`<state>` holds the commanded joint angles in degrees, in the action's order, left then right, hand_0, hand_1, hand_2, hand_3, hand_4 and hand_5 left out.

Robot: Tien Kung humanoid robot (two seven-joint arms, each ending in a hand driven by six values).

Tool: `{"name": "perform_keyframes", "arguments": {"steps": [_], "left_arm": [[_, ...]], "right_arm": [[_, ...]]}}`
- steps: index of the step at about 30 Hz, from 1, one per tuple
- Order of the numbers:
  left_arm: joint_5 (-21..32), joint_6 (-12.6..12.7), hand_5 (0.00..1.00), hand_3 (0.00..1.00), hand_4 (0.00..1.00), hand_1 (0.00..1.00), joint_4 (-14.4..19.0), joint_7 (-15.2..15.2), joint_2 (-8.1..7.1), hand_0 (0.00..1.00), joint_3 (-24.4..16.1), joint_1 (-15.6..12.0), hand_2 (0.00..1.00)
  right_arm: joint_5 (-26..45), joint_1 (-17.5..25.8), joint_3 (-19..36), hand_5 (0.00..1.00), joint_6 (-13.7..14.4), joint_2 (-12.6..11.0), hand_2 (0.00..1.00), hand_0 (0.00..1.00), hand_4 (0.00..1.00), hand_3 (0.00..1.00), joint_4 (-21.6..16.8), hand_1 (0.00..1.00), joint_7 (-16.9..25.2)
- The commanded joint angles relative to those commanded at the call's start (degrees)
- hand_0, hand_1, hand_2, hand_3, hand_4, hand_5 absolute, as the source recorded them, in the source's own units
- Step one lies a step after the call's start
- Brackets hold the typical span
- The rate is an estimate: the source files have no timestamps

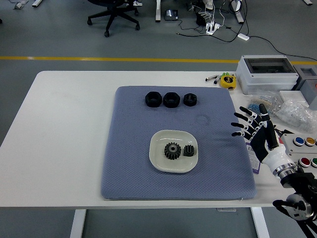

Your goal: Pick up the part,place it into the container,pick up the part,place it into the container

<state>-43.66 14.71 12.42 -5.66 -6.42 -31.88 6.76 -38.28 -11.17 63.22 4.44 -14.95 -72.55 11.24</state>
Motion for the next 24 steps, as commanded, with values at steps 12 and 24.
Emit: {"name": "perform_keyframes", "arguments": {"steps": [12,24], "left_arm": [[0.0,-0.1,0.579,0.553,0.619,0.657,0.0,0.0,0.01,0.680,0.1,0.0,0.645],[0.2,-0.1,0.577,0.553,0.620,0.657,0.0,0.1,-0.07,0.682,0.2,0.1,0.645]], "right_arm": [[-1.2,0.9,0.3,0.929,0.6,0.6,0.767,0.477,0.998,0.798,0.2,0.632,-0.1],[0.9,1.4,0.2,0.917,0.2,0.9,0.771,0.593,0.998,0.795,0.3,0.645,-0.5]]}}
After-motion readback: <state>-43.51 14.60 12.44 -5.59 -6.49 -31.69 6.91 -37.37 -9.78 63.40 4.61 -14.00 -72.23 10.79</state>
